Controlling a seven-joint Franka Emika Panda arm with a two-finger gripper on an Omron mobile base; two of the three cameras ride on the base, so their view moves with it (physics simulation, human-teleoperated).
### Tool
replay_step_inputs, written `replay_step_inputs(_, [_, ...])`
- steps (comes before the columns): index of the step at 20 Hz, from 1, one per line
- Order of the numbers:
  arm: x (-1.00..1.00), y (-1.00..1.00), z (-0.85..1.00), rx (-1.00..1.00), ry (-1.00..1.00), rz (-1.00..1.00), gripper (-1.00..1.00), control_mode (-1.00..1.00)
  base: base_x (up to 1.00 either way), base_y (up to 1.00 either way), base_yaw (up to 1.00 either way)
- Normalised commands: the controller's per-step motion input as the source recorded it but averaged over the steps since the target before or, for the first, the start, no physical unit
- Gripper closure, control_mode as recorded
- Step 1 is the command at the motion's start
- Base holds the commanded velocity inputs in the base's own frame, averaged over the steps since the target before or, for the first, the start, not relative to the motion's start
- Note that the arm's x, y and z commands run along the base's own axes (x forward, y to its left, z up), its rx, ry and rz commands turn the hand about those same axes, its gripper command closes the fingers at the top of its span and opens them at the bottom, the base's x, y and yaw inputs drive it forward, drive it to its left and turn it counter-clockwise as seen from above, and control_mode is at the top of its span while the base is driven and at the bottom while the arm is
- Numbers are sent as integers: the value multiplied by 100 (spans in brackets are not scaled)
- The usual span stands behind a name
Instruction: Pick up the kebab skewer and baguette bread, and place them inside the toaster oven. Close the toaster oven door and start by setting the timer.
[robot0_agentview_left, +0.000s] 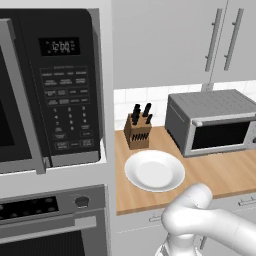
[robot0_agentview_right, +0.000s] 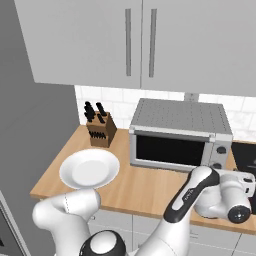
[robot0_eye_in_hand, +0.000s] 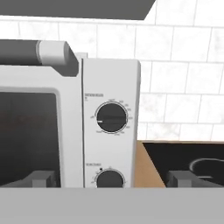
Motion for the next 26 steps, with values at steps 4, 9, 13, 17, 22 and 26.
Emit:
replay_step_inputs(4, [0,-7,-19,0,2,0,-100,-100,0,0,0])
replay_step_inputs(9, [0,-2,-26,0,1,0,-100,-100,0,0,0])
replay_step_inputs(13, [9,0,-22,0,0,0,-100,-100,0,0,0])
replay_step_inputs(17, [22,0,-29,0,0,0,-100,-100,0,0,0])
replay_step_inputs(22, [36,0,-10,0,0,0,-100,-100,0,0,0])
replay_step_inputs(26, [46,0,-9,0,0,0,-100,-100,0,0,0])
